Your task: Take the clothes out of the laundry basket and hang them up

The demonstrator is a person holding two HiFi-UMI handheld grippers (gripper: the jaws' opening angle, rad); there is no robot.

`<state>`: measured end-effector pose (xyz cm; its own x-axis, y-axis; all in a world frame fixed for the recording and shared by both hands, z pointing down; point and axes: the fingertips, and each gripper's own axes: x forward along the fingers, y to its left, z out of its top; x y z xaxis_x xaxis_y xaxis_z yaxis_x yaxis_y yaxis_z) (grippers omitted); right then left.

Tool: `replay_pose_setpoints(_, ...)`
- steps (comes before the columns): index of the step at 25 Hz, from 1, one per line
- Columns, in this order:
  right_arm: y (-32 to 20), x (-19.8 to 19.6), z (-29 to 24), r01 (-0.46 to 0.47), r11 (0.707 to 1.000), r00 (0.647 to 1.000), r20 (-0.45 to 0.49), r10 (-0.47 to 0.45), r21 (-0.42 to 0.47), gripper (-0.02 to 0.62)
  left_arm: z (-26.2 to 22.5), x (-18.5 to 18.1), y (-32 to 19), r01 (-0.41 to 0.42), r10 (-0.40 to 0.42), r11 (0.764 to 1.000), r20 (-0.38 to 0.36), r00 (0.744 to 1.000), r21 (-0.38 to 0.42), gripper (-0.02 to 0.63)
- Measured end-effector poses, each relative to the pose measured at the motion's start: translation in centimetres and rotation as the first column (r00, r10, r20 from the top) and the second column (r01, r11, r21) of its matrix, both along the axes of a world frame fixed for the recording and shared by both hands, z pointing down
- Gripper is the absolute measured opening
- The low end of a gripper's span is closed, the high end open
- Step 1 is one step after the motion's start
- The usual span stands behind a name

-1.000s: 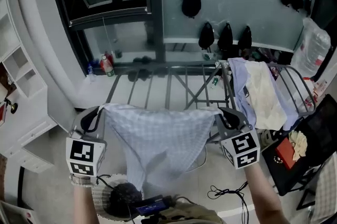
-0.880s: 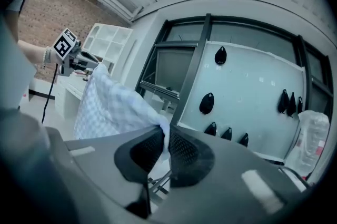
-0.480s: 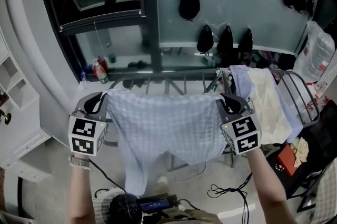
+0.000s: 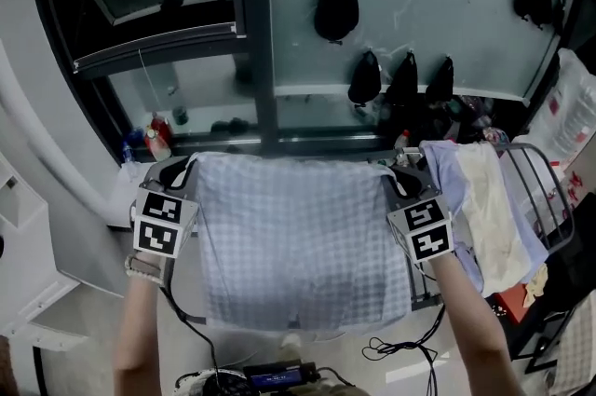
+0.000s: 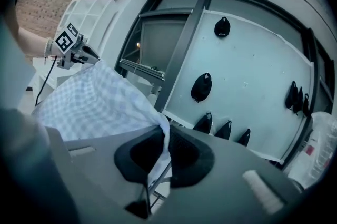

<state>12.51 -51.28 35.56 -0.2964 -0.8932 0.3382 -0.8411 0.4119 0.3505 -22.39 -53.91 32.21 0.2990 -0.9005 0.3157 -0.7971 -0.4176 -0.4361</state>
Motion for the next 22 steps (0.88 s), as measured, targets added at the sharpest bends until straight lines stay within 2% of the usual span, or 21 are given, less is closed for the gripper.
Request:
replay_pose_setpoints(8,-11.5,-0.4,1.5,-0.077,0.996,0.997,-0.026,0.075,-0.047,0.018,0.5,-0.6,-12.5,-0.042,0.042,0.999,-0.008,0.999,-0.014,0.018)
replay_pose_setpoints(11,-15.1,-0.4,1.9,-0.095,0.994,0.995,-0.037,0.093,-0.056,0.018,1.1,-1.0,-16.4,-0.040,0.040,0.999,-0.003,0.999,-0.027,0.018)
replay_pose_setpoints(14,-18.3,-0.6,2.7,-0.107,0.992,0.994,-0.041,0.104,-0.071,0.018,2.3,-1.3,-19.7,-0.027,0.025,0.998,-0.030,0.999,-0.055,0.018)
replay_pose_setpoints(17,-20.7,-0.9,5.1,-0.103,0.988,0.993,-0.071,0.095,-0.118,0.017,5.4,-1.3,-22.4,-0.019,0.015,0.994,-0.034,0.999,-0.109,0.018)
replay_pose_setpoints(22,-22.3,-1.5,11.5,-0.076,0.969,0.993,-0.107,0.052,-0.237,0.018,13.5,-0.6,-24.4,-0.025,0.030,0.971,0.017,0.999,-0.240,0.020)
